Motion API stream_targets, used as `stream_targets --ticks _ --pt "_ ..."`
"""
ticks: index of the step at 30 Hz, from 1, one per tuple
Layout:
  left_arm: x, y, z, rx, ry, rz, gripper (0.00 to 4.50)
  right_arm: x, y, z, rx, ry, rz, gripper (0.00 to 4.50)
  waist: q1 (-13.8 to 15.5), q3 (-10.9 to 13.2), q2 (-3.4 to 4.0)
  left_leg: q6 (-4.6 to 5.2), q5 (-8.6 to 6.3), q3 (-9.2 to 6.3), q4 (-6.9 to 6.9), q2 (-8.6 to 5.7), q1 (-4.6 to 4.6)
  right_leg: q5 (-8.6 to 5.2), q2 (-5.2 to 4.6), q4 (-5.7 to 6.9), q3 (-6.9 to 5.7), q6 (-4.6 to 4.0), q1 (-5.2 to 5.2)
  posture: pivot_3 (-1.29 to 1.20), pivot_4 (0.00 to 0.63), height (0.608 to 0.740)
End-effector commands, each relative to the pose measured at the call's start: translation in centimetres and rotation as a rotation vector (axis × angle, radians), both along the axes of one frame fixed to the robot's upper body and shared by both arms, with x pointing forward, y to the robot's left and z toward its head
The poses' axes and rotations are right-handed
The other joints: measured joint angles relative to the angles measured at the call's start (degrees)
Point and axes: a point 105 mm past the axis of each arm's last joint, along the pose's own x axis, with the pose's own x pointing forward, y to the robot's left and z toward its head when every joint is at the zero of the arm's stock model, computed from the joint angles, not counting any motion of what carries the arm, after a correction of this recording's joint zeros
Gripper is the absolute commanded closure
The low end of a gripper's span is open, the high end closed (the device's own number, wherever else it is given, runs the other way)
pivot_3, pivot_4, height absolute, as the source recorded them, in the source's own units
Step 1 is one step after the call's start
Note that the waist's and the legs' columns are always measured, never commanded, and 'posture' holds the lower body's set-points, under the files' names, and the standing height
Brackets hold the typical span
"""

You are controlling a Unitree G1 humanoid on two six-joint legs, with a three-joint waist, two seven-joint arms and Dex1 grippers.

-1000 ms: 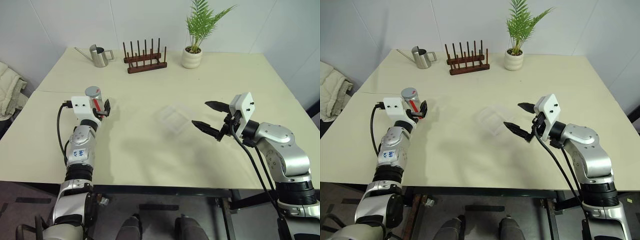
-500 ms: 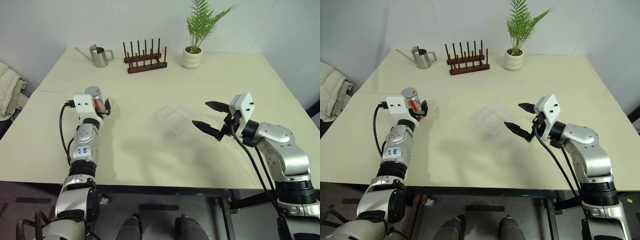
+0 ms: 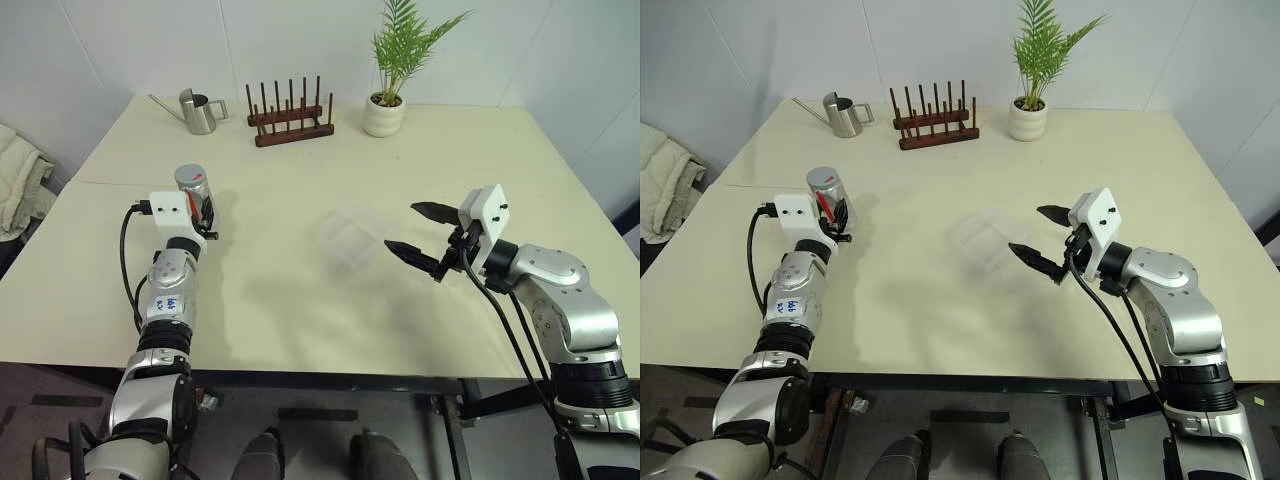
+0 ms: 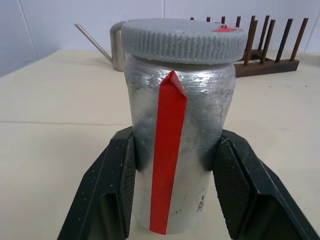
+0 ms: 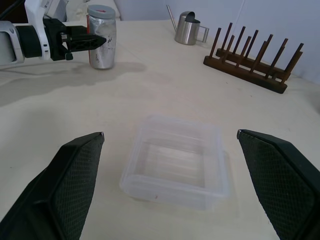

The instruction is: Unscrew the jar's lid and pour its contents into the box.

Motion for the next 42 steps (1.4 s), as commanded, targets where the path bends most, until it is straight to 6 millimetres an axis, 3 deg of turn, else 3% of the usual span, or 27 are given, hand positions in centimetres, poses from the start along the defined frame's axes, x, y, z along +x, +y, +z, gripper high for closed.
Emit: stream_targets --ticks 1,11,18,26,30,33,38,42 --pt "-0.3 -0.2 2.6 0.012 -0.095 -0.066 2.66 -0.6 0.0 1.5 0.000 -0.060 0.001 0.00 0.0 0.0 0.00 0.00 0.00 0.00 0.00 0.00 0.00 0.00 0.00 0.00 0.00 0.00 0.00 0.00 0.150 0.740" --pt "-4.1 -4.0 4.5 0.108 -0.093 -0.551 2.66 -2.0 0.7 2.6 0.007 -0.076 0.008 0.00 -0.1 0.0 0.01 -0.03 0.01 0.01 -0.22 0.04 0.01 -0.01 0.02 -0.11 0.00 -0.03 -0.04 0.00 0.150 0.740" --pt "-7.9 -6.3 6.4 0.240 0.014 -0.914 2.66 -4.3 3.0 4.3 0.083 -0.085 0.046 0.00 -0.1 0.0 0.02 -0.02 0.01 -0.01 -0.26 0.05 0.02 -0.04 0.01 -0.16 0.01 -0.09 -0.03 0.00 0.150 0.740" --pt "-9.9 -9.3 7.0 0.319 0.066 -1.188 2.66 -8.1 6.1 6.1 0.207 -0.031 0.194 0.00 -0.1 0.0 0.02 -0.01 0.00 -0.05 -0.39 0.07 -0.01 -0.06 -0.02 -0.32 -0.01 -0.13 -0.03 0.00 0.150 0.740" --pt "-10.1 -10.0 7.0 0.326 0.079 -1.244 2.66 -8.7 7.0 6.5 0.220 -0.010 0.219 0.00 -0.3 0.0 0.02 0.01 -0.01 -0.04 -0.45 0.07 -0.02 -0.07 -0.03 -0.41 -0.01 -0.14 -0.03 0.00 0.150 0.740" --pt "-10.8 -11.3 6.5 0.327 0.119 -1.344 2.66 -9.1 8.7 6.3 0.207 0.028 0.254 0.00 -0.2 0.0 0.03 0.03 -0.01 -0.03 -0.49 0.10 -0.02 -0.09 -0.03 -0.39 -0.01 -0.17 -0.07 0.00 0.150 0.740" --pt "-11.2 -12.3 6.0 0.326 0.150 -1.413 2.66 -8.8 10.2 6.5 0.198 0.032 0.250 0.00 -0.2 0.0 0.03 0.03 -0.02 -0.05 -0.50 0.11 -0.04 -0.11 -0.03 -0.40 -0.03 -0.21 -0.10 0.00 0.150 0.740" --pt "-11.1 -13.1 6.6 0.342 0.070 -1.420 2.66 -8.4 11.4 6.5 0.210 0.019 0.217 0.00 -0.1 0.0 0.03 0.05 -0.03 -0.05 -0.52 0.10 -0.07 -0.11 -0.03 -0.41 -0.03 -0.21 -0.13 0.00 0.150 0.740"
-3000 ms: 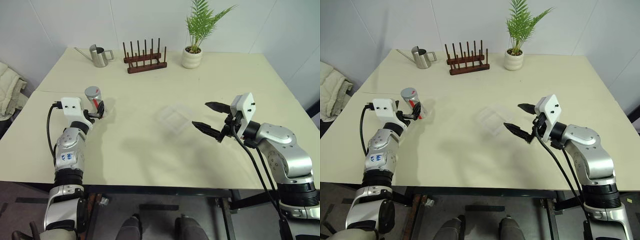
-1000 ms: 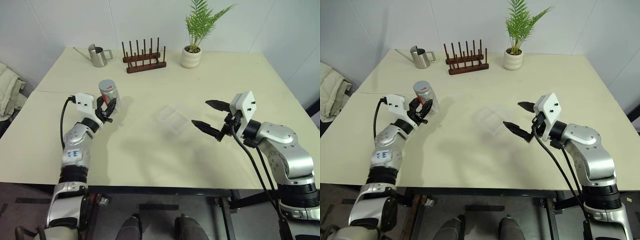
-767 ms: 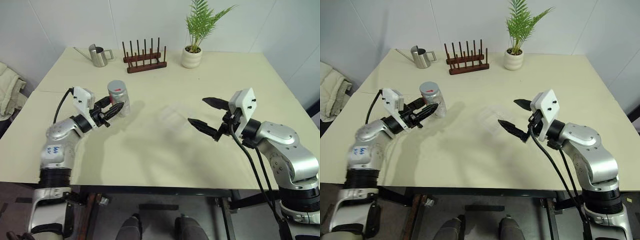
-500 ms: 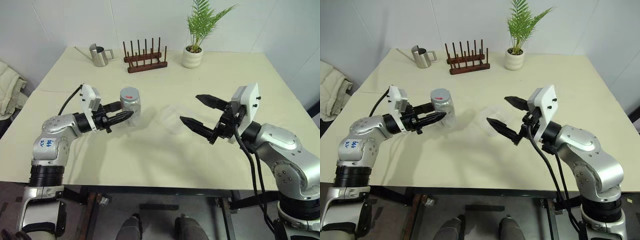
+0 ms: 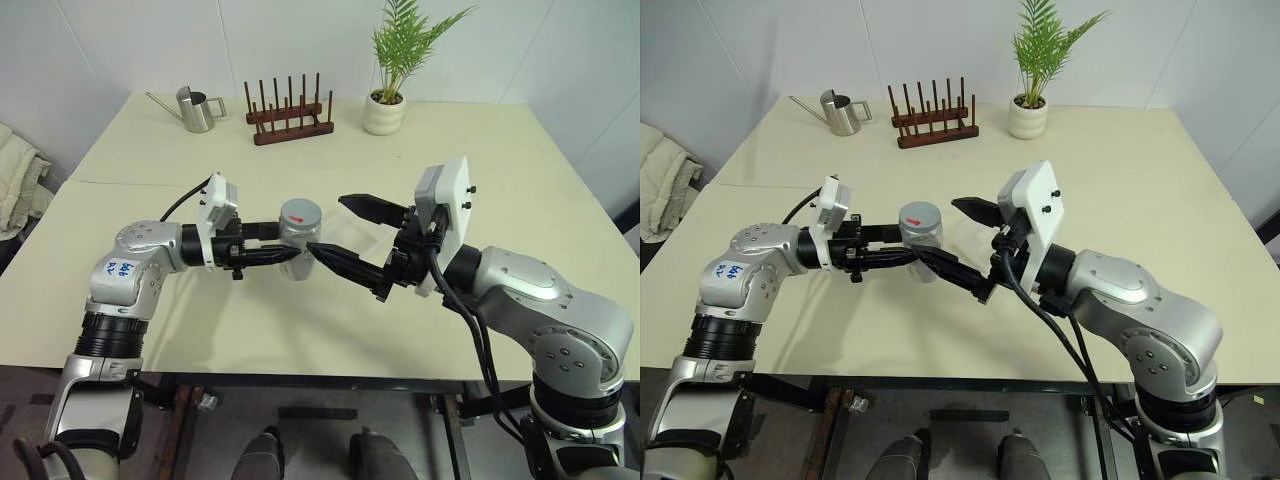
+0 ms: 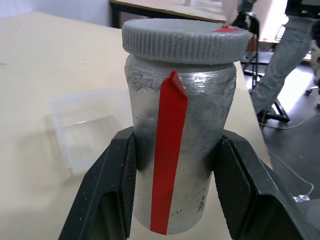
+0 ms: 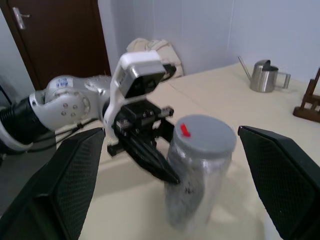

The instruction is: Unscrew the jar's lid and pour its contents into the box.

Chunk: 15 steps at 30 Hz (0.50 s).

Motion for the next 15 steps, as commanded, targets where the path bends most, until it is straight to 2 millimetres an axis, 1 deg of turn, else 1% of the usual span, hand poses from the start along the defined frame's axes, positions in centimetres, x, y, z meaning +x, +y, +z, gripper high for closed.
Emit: stream_targets --ticks 1,10,15 --pt "-0.4 -0.8 2.0 -0.049 -0.116 -0.039 2.66 -0.1 0.9 0.7 0.018 -0.054 -0.036 0.00 0.0 0.0 0.00 0.00 0.00 0.00 0.00 0.00 -0.01 0.00 0.00 0.01 0.00 0.00 -0.03 0.00 0.150 0.740" --pt "-0.1 -1.4 2.0 -0.080 -0.153 -0.039 2.66 1.2 1.6 0.2 0.042 -0.061 -0.129 0.00 0.0 0.0 0.00 0.01 0.01 0.02 0.00 0.00 -0.08 0.00 0.02 0.08 0.01 0.00 -0.14 0.00 0.150 0.740" --pt "-0.5 -1.9 2.1 -0.084 -0.172 -0.077 2.66 2.2 1.7 0.0 0.061 -0.062 -0.180 0.00 0.0 0.0 0.00 0.01 0.01 0.02 0.01 0.00 -0.08 0.00 0.04 0.14 0.01 0.00 -0.16 0.00 0.150 0.740"
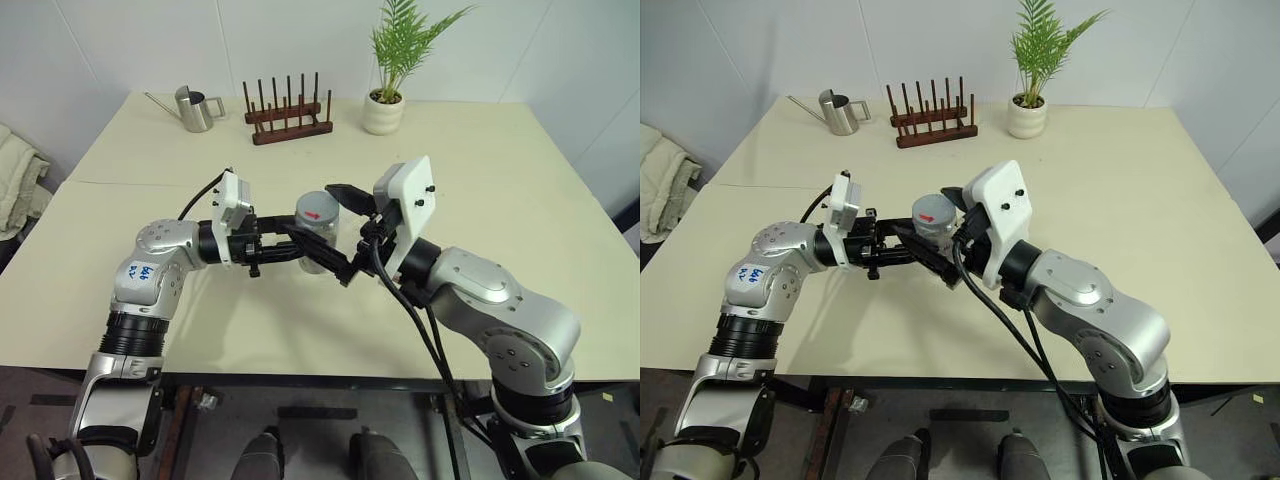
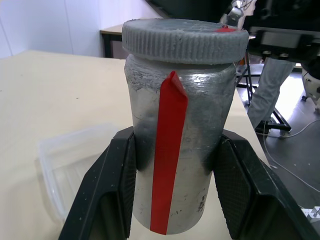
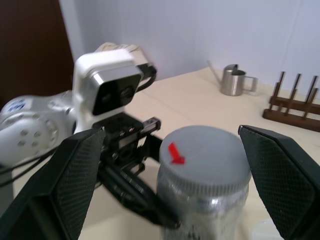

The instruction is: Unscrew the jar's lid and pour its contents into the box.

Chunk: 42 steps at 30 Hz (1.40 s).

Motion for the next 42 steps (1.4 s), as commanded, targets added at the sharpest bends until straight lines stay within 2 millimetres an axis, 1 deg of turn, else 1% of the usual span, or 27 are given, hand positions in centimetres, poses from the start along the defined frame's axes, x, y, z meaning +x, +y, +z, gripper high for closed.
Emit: stream_targets --ticks 1,8,10,27,28,30,32,33,39,41,42 --pt "-0.3 -0.3 1.6 -0.021 -0.081 -0.017 2.66 0.1 0.1 0.4 0.018 -0.036 -0.022 0.00 0.0 0.0 0.00 0.00 0.00 0.00 0.00 0.00 0.00 0.00 0.00 0.00 0.00 0.00 0.00 0.00 0.150 0.740" --pt "-0.6 -0.3 1.5 -0.005 -0.095 -0.034 2.66 0.8 0.2 0.2 0.016 -0.036 -0.043 0.00 0.0 0.0 0.00 0.00 0.00 0.00 0.00 0.00 0.00 0.00 0.01 0.04 0.00 0.00 -0.02 0.00 0.150 0.740" --pt "-0.6 -0.3 1.6 -0.005 -0.097 -0.037 2.66 0.9 0.1 0.4 0.028 -0.038 -0.052 0.00 0.0 0.0 0.00 0.00 0.00 0.00 0.00 0.00 0.00 0.00 0.01 0.05 0.00 0.00 -0.02 0.00 0.150 0.740" --pt "-0.7 -0.1 1.4 0.001 -0.079 -0.038 2.66 0.9 0.0 0.8 0.045 -0.047 -0.044 0.00 0.0 0.0 0.00 0.00 0.01 0.00 0.00 0.00 0.00 -0.01 0.02 0.11 0.01 0.00 -0.06 0.00 0.150 0.740" --pt "-0.7 -0.1 1.4 0.001 -0.080 -0.037 2.66 0.9 0.1 0.8 0.047 -0.046 -0.040 0.41 0.0 0.0 0.00 0.00 0.01 0.00 0.00 0.00 0.00 -0.01 0.02 0.11 0.01 0.00 -0.06 0.00 0.150 0.740" --pt "-0.7 -0.1 1.4 0.000 -0.082 -0.035 2.66 0.7 0.2 0.8 0.045 -0.046 -0.025 0.91 0.0 0.0 0.00 0.00 0.01 0.00 0.00 0.00 0.00 -0.01 0.02 0.11 0.01 0.00 -0.06 0.00 0.150 0.740" --pt "-0.6 -0.1 1.5 -0.002 -0.084 -0.035 2.66 0.4 0.4 0.8 0.039 -0.040 0.002 1.64 0.0 0.0 0.00 0.00 0.01 0.00 0.00 0.00 0.00 -0.01 0.02 0.12 0.01 -0.01 -0.06 0.00 0.150 0.740" --pt "-0.6 0.0 1.5 -0.002 -0.084 -0.035 2.66 0.0 0.6 0.8 0.032 -0.047 0.026 1.89 0.0 0.0 0.00 0.00 0.01 0.00 0.00 0.00 0.00 -0.01 0.02 0.12 0.01 0.00 -0.06 0.00 0.150 0.740" --pt "-0.7 0.2 1.6 -0.004 -0.083 -0.047 2.66 -0.9 1.0 1.0 0.010 -0.053 0.114 1.89 0.0 0.0 0.00 0.00 0.01 0.00 0.00 0.01 0.00 -0.01 0.02 0.12 0.01 -0.01 -0.06 0.00 0.150 0.740" --pt "-0.7 0.2 1.7 -0.008 -0.081 -0.057 2.66 -1.4 1.3 1.1 -0.003 -0.055 0.161 1.89 0.0 0.0 0.00 0.00 0.01 0.00 0.00 0.00 0.00 -0.01 0.02 0.11 0.01 -0.01 -0.06 0.00 0.150 0.740" --pt "-0.8 0.2 1.7 -0.003 -0.078 -0.076 2.66 -2.0 1.6 1.2 -0.023 -0.059 0.220 1.89 0.0 0.0 0.00 0.00 0.01 0.00 0.00 0.00 0.00 -0.01 0.02 0.11 0.01 -0.01 -0.06 0.00 0.150 0.740"
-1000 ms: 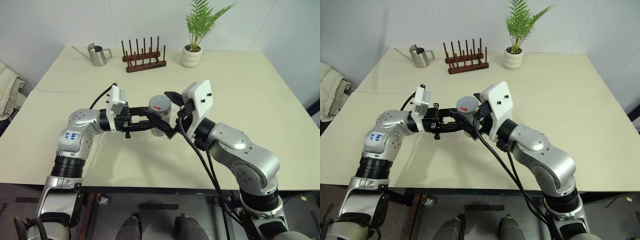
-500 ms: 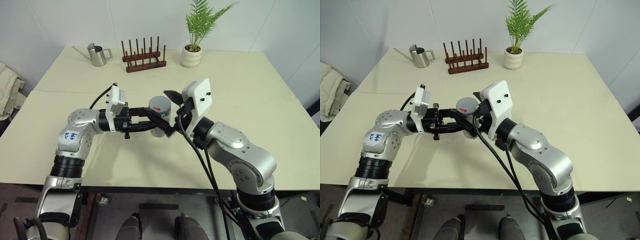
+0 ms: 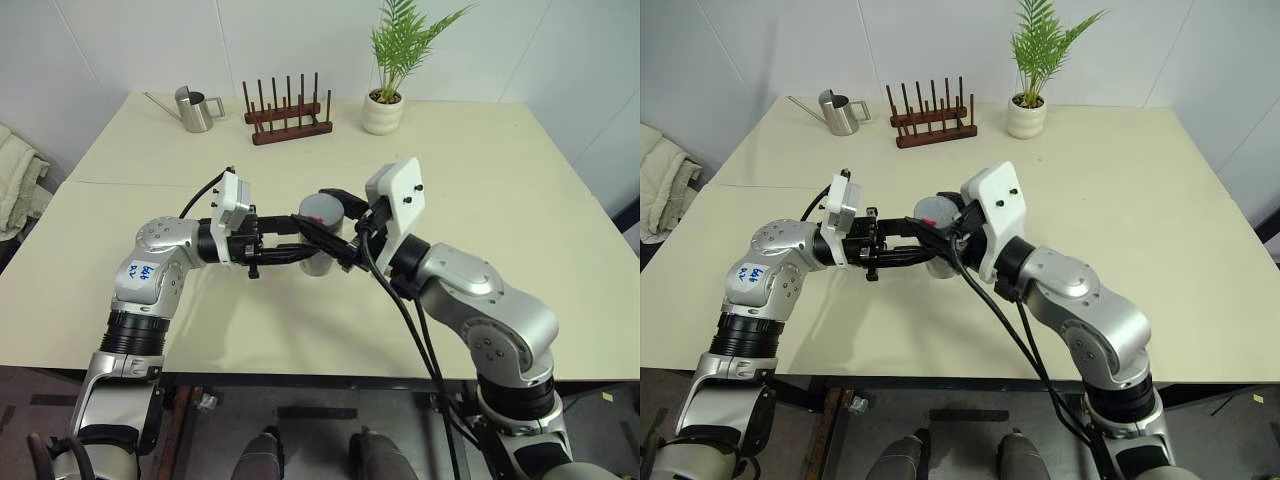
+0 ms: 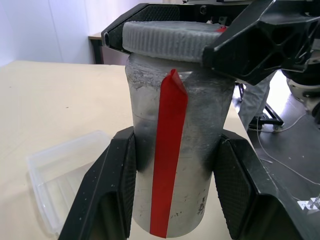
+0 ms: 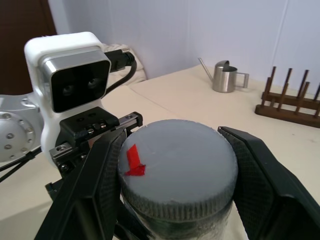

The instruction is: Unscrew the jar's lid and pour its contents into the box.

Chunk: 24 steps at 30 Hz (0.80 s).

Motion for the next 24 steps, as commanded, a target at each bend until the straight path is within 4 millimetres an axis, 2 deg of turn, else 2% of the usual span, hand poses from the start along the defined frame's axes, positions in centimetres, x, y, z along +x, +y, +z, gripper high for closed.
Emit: stream_targets --ticks 1,3,11,19,24 --pt "-0.3 0.3 1.4 -0.013 -0.043 -0.041 2.66 -3.3 1.6 1.8 -0.018 -0.078 0.231 1.89 0.0 0.0 0.00 0.00 0.00 0.00 0.01 0.00 0.00 0.00 0.00 0.00 0.00 0.00 0.00 0.00 0.150 0.740" --pt "-0.4 0.4 1.3 0.004 -0.034 -0.070 2.66 -4.3 2.0 1.8 -0.044 -0.063 0.343 1.89 0.0 0.0 0.01 0.00 0.00 0.00 0.01 0.00 -0.01 0.00 0.00 0.00 0.00 0.00 0.00 0.00 0.150 0.740" --pt "-0.3 0.6 0.9 0.040 -0.020 -0.147 2.66 -5.6 2.3 2.3 -0.107 -0.093 0.511 1.89 0.0 0.0 0.00 0.00 0.00 0.00 0.00 0.00 -0.05 -0.01 0.01 0.01 0.00 -0.02 -0.05 0.00 0.150 0.740" --pt "0.1 0.0 0.2 0.061 -0.006 -0.197 2.66 -5.7 2.5 3.3 -0.105 -0.136 0.564 1.89 0.0 0.0 0.01 0.01 0.01 0.02 0.05 0.00 -0.17 -0.02 0.02 0.17 0.01 -0.01 -0.23 0.00 0.150 0.740" --pt "0.1 -0.1 -0.2 0.072 0.007 -0.216 2.66 -5.8 2.5 3.4 -0.104 -0.145 0.571 1.89 0.0 0.0 0.01 0.02 0.07 -0.01 0.29 0.00 -0.66 -0.02 0.05 0.56 0.02 -0.02 -0.72 0.00 0.150 0.740"
